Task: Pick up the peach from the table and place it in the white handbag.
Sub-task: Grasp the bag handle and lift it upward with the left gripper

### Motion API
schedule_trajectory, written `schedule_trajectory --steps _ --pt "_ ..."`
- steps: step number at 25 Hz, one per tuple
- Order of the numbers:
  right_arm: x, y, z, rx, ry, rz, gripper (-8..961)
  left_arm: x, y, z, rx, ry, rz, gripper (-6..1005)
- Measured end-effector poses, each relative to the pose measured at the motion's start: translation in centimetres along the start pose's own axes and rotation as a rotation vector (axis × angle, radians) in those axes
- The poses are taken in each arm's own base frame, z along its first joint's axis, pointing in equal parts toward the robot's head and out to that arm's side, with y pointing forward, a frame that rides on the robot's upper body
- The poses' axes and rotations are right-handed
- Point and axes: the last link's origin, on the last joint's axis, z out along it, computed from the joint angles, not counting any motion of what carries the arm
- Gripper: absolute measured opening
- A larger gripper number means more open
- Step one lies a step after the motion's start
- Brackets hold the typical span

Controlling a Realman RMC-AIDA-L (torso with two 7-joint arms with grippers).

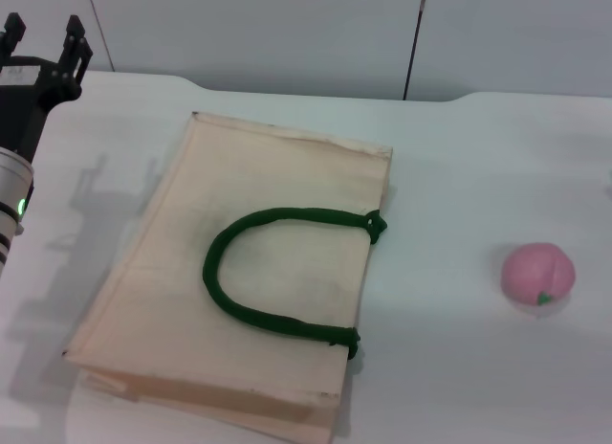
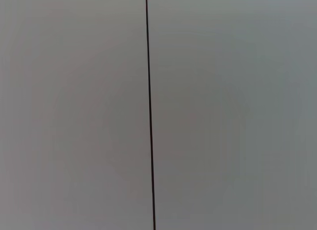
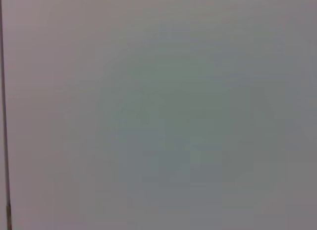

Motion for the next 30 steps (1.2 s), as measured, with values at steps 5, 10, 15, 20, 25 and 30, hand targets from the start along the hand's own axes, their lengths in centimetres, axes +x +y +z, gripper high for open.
schedule_trajectory --steps 5,10,15,20,25,30 --pt "0.00 0.00 0.00 0.000 0.000 0.000 910 0.00 0.00 0.00 0.000 0.000 0.000 714" --pt "0.00 0.00 0.00 0.000 0.000 0.000 910 0.00 0.00 0.00 0.000 0.000 0.000 714" --pt "0.00 0.00 0.00 0.000 0.000 0.000 910 0.02 -0.04 0.01 0.001 0.001 0.000 714" --pt "0.00 0.00 0.00 0.000 0.000 0.006 910 0.01 -0.07 0.02 0.002 0.000 -0.007 714" --pt "0.18 -0.29 -0.01 -0.012 0.023 0.090 910 -0.47 -0.09 0.08 -0.008 -0.038 -0.107 714" --pt "-0.57 -0.78 0.39 -0.103 0.047 0.143 910 -0.67 -0.11 0.41 -0.065 -0.079 -0.200 713"
